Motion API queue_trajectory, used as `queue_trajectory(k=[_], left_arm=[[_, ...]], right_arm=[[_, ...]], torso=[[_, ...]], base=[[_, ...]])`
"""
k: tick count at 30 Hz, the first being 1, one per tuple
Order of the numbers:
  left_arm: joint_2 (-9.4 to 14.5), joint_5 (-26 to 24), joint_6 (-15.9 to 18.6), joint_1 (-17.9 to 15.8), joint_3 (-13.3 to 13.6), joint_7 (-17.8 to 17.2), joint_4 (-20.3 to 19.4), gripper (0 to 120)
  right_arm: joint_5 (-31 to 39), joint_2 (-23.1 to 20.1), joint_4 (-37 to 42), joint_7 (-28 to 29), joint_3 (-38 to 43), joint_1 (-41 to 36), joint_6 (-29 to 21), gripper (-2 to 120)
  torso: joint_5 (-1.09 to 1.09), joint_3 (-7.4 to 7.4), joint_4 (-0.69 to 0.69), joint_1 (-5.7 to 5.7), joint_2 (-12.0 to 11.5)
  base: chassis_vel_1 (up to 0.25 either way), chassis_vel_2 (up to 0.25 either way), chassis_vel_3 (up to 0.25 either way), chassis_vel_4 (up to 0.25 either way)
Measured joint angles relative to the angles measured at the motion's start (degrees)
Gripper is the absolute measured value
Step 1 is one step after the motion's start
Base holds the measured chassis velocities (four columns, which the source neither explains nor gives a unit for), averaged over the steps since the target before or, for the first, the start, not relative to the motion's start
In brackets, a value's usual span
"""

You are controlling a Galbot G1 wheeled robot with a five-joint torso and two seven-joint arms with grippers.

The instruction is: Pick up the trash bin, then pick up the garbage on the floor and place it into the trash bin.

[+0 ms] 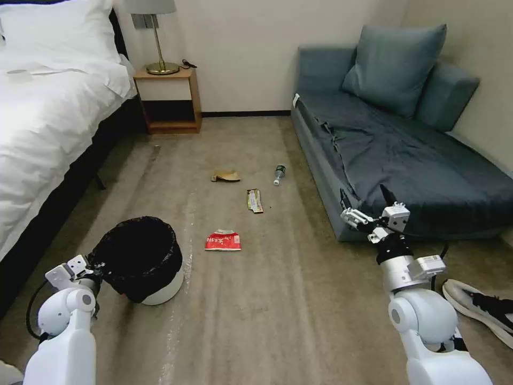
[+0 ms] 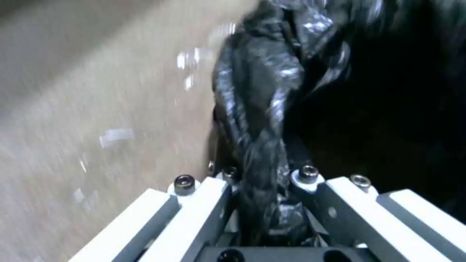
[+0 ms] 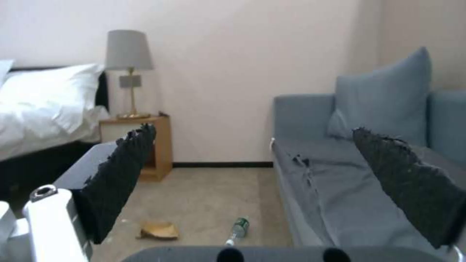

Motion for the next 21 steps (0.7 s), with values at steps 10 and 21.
queue_trajectory(k=[10,21], left_arm=[[-0.01,4.04,1.60,2.65,-3.11,-2.05,-14.66,4],[-0.29,5.15,2.04,5.17,-5.82,-2.54,-19.94,4]], right_arm=[[1.55,0.27,-2.49,1.36,-2.35,0.32,5.64,100],[0.01,0.55,-3.86,-0.71,-3.03,0.25,7.42,100]], torso=[[0.09,-0.02,0.03,0.00,0.00],[0.08,-0.03,0.04,0.00,0.01]], base=[[0.000,0.000,0.000,0.000],[0.000,0.000,0.000,0.000]])
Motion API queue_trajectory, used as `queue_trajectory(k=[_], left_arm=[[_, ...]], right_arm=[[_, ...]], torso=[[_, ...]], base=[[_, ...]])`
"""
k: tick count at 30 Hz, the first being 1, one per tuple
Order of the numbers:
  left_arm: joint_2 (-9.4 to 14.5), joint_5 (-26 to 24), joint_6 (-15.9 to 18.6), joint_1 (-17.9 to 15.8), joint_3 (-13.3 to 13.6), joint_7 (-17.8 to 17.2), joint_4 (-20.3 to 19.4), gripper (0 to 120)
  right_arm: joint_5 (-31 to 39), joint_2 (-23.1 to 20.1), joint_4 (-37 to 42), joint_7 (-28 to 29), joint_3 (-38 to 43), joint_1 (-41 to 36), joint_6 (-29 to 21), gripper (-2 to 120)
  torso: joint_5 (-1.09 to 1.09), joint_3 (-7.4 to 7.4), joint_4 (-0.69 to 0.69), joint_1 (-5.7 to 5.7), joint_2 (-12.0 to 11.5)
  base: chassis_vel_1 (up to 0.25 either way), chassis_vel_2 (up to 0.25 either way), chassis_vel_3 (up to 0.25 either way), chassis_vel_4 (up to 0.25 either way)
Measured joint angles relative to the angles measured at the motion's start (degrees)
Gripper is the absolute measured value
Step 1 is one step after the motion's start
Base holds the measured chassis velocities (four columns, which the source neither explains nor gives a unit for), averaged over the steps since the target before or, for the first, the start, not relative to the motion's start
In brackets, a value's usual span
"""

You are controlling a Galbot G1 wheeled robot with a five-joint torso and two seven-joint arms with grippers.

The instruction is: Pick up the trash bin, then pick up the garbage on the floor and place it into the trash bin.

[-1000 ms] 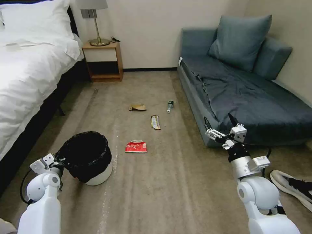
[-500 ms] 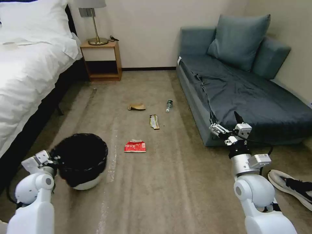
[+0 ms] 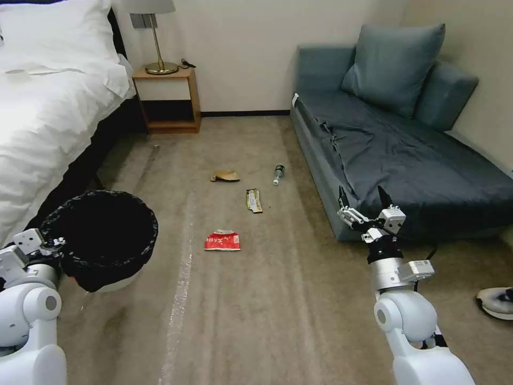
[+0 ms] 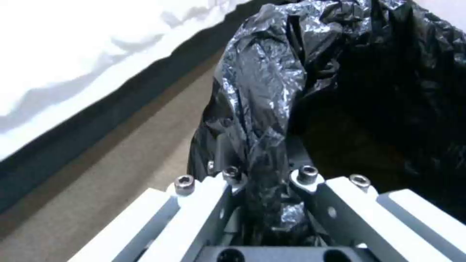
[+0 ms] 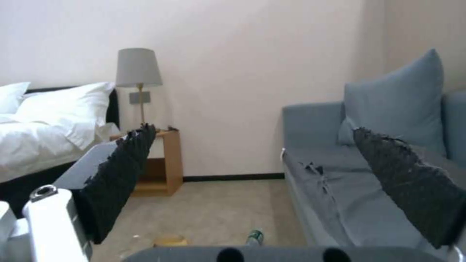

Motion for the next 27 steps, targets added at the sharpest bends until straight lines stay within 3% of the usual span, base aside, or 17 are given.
queue_trajectory(k=[27], left_arm=[[-0.79,1.10,-0.83,0.70,0.51,1.37,-0.44,4]], right_arm=[[0.52,0.33,-1.58,-2.32,0.57,-0.40,-0.73,100]], torso=[[0.01,0.00,-0.01,0.00,0.01]], base=[[-0.008,0.006,0.008,-0.006]])
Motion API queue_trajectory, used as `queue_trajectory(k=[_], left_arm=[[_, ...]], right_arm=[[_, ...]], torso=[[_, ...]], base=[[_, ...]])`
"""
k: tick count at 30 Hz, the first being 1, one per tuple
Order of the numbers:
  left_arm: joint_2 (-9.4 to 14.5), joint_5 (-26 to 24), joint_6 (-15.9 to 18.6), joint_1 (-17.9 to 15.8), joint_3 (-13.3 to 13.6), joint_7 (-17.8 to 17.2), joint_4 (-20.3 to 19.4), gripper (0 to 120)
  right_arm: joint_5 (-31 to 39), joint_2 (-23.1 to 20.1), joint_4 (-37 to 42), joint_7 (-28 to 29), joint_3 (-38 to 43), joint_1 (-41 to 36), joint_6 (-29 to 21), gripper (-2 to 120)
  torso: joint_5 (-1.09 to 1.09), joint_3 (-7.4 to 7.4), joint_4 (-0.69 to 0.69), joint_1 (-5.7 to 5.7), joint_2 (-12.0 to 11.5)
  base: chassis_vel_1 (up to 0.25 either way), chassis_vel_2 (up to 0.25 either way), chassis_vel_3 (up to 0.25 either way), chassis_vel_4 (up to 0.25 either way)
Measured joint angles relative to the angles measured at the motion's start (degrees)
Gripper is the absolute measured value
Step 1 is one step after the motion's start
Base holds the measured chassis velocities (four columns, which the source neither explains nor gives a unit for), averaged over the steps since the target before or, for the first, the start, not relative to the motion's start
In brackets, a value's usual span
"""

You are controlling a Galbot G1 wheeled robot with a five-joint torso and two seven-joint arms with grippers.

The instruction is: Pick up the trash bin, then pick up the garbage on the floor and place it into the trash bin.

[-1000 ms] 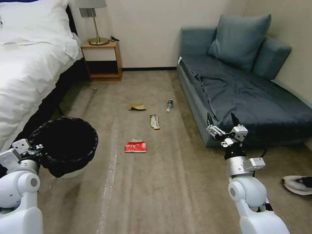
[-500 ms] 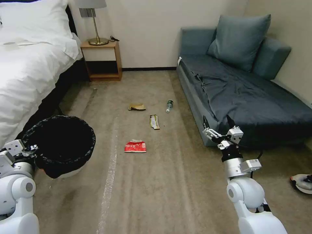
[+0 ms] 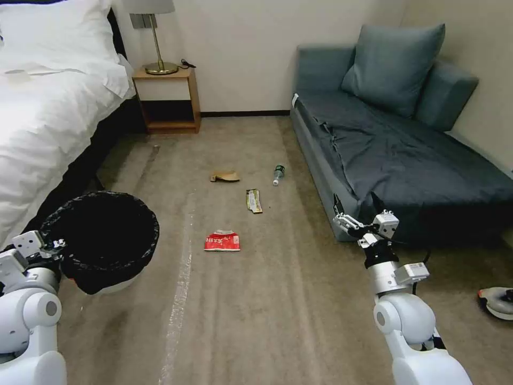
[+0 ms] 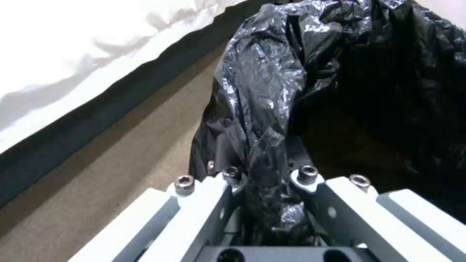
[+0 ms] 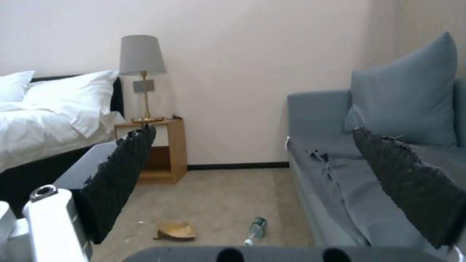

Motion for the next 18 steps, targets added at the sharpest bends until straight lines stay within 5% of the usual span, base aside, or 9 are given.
queue_trajectory(k=[18], left_arm=[[-0.16,0.40,-0.15,-0.05,0.05,0.23,0.12,4]], right_arm=[[-0.53,0.09,-0.49,-0.37,0.30,-0.15,0.40,100]], torso=[[0.00,0.00,0.00,0.00,0.00]], base=[[-0.102,0.098,0.102,-0.097]])
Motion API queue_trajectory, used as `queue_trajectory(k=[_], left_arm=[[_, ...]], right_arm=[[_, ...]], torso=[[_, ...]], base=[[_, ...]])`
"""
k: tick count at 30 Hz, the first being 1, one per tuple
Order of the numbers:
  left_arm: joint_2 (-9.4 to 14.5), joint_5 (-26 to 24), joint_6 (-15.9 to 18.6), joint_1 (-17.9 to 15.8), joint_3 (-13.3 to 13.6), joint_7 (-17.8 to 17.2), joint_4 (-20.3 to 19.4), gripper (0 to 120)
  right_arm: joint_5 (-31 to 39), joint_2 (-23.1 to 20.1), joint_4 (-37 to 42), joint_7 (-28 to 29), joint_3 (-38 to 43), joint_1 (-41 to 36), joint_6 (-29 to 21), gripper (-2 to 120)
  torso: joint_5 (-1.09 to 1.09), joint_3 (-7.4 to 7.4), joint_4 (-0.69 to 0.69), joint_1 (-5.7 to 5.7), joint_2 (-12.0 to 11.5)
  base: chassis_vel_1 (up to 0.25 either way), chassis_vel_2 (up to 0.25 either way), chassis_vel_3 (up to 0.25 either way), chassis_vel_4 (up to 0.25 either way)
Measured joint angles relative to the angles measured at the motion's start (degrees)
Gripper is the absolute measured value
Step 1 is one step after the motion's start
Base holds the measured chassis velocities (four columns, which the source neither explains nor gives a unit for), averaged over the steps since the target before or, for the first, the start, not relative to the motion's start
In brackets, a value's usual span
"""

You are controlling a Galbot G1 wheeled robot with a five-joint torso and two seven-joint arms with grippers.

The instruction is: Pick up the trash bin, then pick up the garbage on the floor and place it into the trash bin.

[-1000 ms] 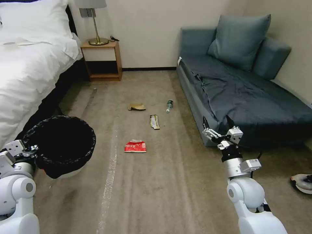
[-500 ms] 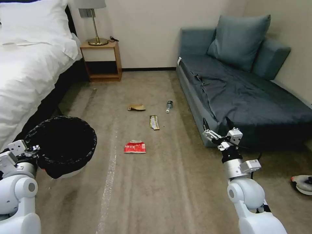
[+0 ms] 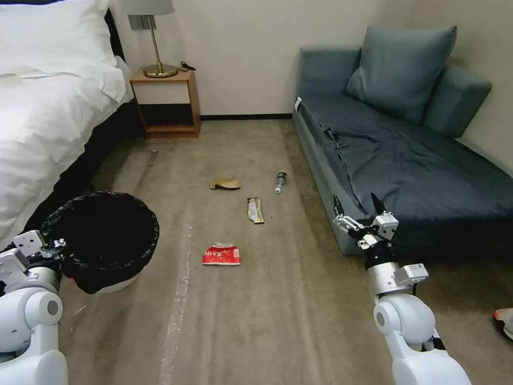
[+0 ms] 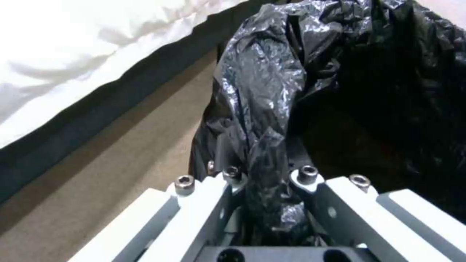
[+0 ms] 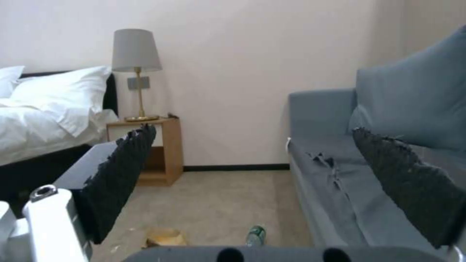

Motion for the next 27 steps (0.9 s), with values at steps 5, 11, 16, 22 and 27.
queue_trajectory(k=[5,11,16,22,27], left_arm=[[-0.18,0.24,-0.07,-0.06,0.09,0.11,0.11,4],[-0.34,0.54,-0.20,-0.12,0.43,-0.08,0.11,4],[-0.81,0.97,-0.28,-0.05,0.95,-0.10,0.11,4],[-0.75,1.10,-0.30,-0.17,1.25,-0.10,0.02,4],[-1.12,1.46,-0.40,0.19,1.84,-0.09,-0.07,4]], right_arm=[[-0.04,0.00,-0.14,-0.16,0.11,-0.10,0.12,100],[-0.13,0.01,-0.34,-0.32,0.24,-0.12,0.27,100],[-0.30,0.08,-0.70,-0.58,0.26,-0.20,0.47,100],[-0.16,0.08,-0.95,-0.79,0.69,-0.11,0.76,100],[0.19,0.04,-1.22,-0.92,0.98,0.03,0.86,100]], torso=[[0.00,0.00,0.00,0.00,0.00],[0.00,0.00,0.00,0.00,0.00],[0.00,0.00,0.00,0.00,0.00],[0.00,0.00,0.00,0.00,0.00],[0.00,0.00,0.00,0.00,0.00]], base=[[-0.088,0.079,0.090,-0.093],[-0.093,0.101,0.100,-0.104],[-0.115,0.105,0.114,-0.117],[-0.119,0.109,0.101,-0.122],[-0.106,0.106,0.099,-0.108]])
